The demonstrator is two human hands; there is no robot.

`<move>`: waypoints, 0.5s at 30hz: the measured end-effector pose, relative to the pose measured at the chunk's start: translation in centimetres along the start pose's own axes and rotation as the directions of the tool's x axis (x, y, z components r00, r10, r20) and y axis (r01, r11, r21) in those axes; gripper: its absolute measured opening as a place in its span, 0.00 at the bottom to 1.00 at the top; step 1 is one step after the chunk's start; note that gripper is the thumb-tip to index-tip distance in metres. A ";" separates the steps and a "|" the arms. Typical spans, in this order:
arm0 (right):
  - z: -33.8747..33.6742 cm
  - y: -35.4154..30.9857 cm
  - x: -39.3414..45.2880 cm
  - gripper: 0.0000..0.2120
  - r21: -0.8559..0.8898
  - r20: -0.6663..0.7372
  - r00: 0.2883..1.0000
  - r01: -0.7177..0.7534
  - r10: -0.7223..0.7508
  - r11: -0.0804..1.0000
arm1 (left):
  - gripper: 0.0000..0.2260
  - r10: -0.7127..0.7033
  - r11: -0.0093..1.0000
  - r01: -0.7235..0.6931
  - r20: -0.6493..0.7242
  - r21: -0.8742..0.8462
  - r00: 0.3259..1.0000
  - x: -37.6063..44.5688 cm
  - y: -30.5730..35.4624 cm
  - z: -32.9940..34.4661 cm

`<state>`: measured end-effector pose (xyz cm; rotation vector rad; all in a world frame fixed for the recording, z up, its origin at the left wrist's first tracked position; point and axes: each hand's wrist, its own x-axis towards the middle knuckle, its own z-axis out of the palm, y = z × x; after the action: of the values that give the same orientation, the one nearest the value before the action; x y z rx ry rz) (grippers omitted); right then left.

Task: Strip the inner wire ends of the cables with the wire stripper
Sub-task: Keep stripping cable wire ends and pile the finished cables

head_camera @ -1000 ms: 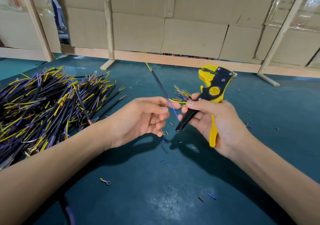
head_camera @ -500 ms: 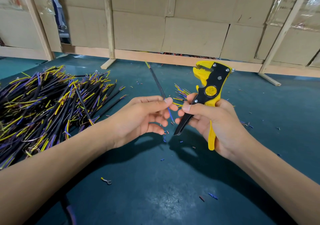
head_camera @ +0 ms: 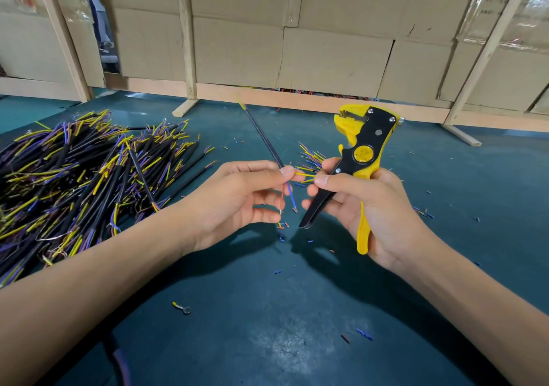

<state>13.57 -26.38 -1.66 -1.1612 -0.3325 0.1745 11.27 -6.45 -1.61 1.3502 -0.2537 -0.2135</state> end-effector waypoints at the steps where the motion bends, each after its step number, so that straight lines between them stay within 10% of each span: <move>1: 0.0 -0.1 0.0 0.11 0.004 -0.005 1.000 -0.004 0.004 1.000 | 0.11 -0.006 1.000 0.006 0.009 -0.014 1.000 0.0 0.0 0.0; 15: 0.8 -1.2 -1.0 0.05 0.050 0.189 0.973 -0.147 0.136 0.988 | 0.07 0.115 0.953 -0.147 -0.132 -0.265 0.985 -0.1 1.2 0.0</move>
<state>12.31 -26.47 -0.50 -1.1080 -0.4053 0.4175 11.22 -6.19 -0.44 1.0616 -0.2076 -0.0554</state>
